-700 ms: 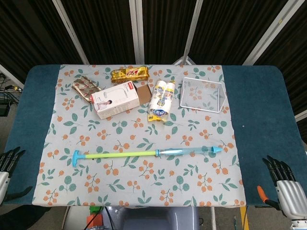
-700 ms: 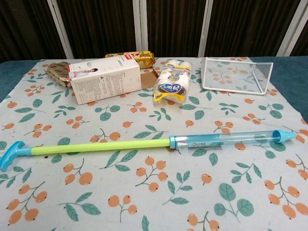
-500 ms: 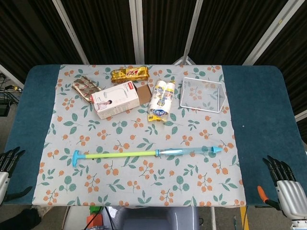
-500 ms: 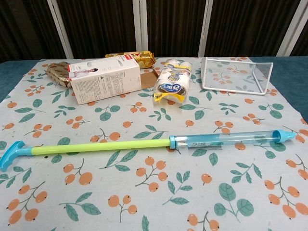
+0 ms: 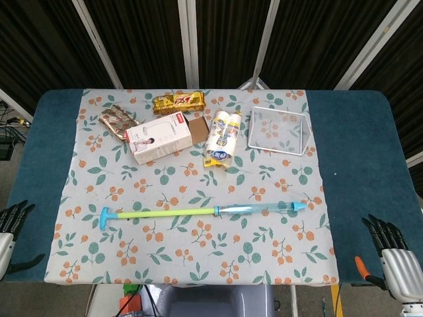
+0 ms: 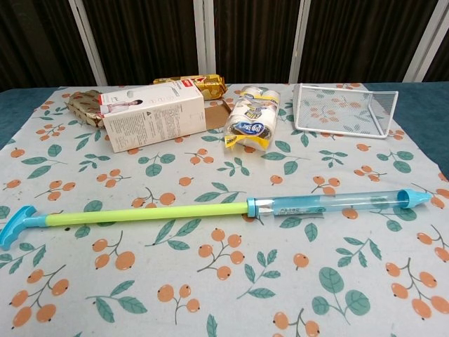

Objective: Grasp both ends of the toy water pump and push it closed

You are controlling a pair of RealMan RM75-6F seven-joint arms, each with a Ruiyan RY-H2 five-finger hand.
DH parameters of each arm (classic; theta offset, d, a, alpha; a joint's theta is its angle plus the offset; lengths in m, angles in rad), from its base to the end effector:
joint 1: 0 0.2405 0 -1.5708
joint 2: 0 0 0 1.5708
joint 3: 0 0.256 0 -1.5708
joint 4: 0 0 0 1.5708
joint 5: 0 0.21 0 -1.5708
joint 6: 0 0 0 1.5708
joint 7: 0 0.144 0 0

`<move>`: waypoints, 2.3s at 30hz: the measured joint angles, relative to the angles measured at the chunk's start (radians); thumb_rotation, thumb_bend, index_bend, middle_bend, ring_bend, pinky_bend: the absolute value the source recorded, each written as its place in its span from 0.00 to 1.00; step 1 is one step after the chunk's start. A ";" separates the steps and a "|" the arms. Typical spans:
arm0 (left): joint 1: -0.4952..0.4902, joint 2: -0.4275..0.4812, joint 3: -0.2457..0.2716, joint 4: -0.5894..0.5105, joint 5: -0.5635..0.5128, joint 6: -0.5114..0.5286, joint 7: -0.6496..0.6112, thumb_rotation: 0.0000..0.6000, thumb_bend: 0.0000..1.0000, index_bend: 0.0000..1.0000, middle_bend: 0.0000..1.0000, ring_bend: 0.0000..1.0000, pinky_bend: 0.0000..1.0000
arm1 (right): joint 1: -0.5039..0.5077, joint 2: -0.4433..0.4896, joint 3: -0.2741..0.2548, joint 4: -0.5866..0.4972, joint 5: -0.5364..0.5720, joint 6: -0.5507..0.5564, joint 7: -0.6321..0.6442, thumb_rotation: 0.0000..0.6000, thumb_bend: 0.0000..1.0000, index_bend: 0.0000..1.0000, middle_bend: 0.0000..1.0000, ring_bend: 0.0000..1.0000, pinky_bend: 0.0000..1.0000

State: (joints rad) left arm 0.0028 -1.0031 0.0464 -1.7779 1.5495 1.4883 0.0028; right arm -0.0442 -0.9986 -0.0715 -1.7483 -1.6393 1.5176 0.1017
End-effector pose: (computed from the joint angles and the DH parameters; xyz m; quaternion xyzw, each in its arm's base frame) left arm -0.3008 0.1324 0.1662 -0.5969 -0.4450 -0.3567 0.5644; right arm -0.3004 -0.1148 0.1663 0.5954 -0.4616 0.3818 0.5354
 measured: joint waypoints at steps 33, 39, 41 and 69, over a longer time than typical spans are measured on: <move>-0.390 -0.322 -0.200 -0.078 -0.615 -0.259 0.687 1.00 0.26 0.42 0.24 0.15 0.25 | 0.010 0.008 -0.003 -0.002 0.008 -0.022 0.025 1.00 0.42 0.00 0.00 0.00 0.00; -0.438 -0.405 -0.203 -0.020 -0.685 -0.251 0.755 1.00 0.28 0.45 0.26 0.15 0.25 | 0.013 0.010 -0.002 -0.007 0.016 -0.031 0.031 1.00 0.42 0.00 0.00 0.00 0.00; -0.452 -0.426 -0.202 -0.007 -0.701 -0.248 0.770 1.00 0.28 0.46 0.27 0.15 0.25 | 0.014 0.010 -0.002 -0.008 0.017 -0.033 0.032 1.00 0.42 0.00 0.00 0.00 0.00; -0.519 -0.536 -0.165 0.048 -0.815 -0.220 0.836 1.00 0.33 0.50 0.27 0.15 0.25 | 0.015 0.010 0.000 -0.013 0.024 -0.035 0.036 1.00 0.42 0.00 0.00 0.00 0.00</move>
State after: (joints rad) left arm -0.5159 -1.5392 -0.1190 -1.7297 0.7343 1.2680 0.8387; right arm -0.0295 -0.9888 -0.0717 -1.7610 -1.6150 1.4830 0.1380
